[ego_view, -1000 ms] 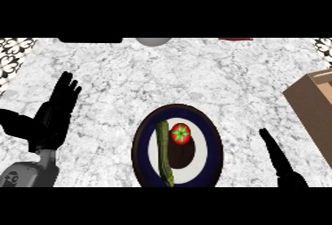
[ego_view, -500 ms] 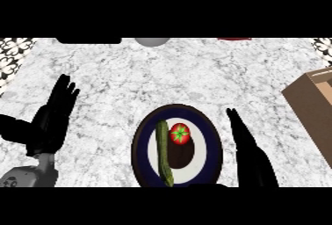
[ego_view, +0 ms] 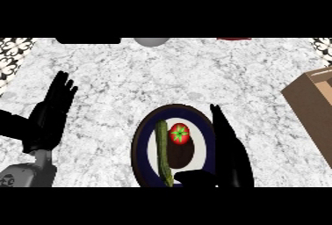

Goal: Pick the tomato from the plate and place it in the cardboard box

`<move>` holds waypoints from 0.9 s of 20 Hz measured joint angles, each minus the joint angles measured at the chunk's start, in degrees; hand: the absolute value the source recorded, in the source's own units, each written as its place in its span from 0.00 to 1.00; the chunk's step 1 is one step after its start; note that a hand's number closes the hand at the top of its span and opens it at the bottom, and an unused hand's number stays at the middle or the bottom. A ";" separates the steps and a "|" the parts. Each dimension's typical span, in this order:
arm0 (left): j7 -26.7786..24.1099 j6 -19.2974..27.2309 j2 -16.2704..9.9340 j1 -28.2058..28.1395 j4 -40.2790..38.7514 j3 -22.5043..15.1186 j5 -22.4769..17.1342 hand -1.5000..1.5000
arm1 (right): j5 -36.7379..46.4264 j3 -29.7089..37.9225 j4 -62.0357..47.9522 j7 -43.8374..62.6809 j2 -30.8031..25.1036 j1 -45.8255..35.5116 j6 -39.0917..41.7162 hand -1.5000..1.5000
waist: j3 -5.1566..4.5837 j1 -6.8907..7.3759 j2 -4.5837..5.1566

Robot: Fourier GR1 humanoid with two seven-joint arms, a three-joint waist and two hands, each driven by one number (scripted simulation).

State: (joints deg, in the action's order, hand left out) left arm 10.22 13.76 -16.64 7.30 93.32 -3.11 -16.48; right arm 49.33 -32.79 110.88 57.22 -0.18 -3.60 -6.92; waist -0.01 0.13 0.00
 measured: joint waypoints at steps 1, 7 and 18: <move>0.16 -0.24 0.31 -0.04 0.20 0.19 0.24 0.50 | -0.17 0.03 -0.15 0.35 0.01 -0.59 -0.31 0.00 | 0.01 -0.01 0.01; 0.34 -0.88 2.20 -0.68 0.50 0.80 2.14 0.50 | 0.85 -0.97 -5.46 -0.04 0.05 -2.55 -5.10 0.00 | 0.00 -0.01 -0.01; 1.79 -3.39 4.08 -1.77 2.62 2.87 4.34 0.50 | -2.07 -0.58 -11.70 -0.67 0.11 -5.76 -7.88 0.00 | 0.01 0.02 -0.02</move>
State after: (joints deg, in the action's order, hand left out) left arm 12.01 10.37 -12.57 5.52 95.94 -0.23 -12.14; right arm 47.25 -33.37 99.18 56.55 -0.08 -9.36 -14.80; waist 0.00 0.15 -0.02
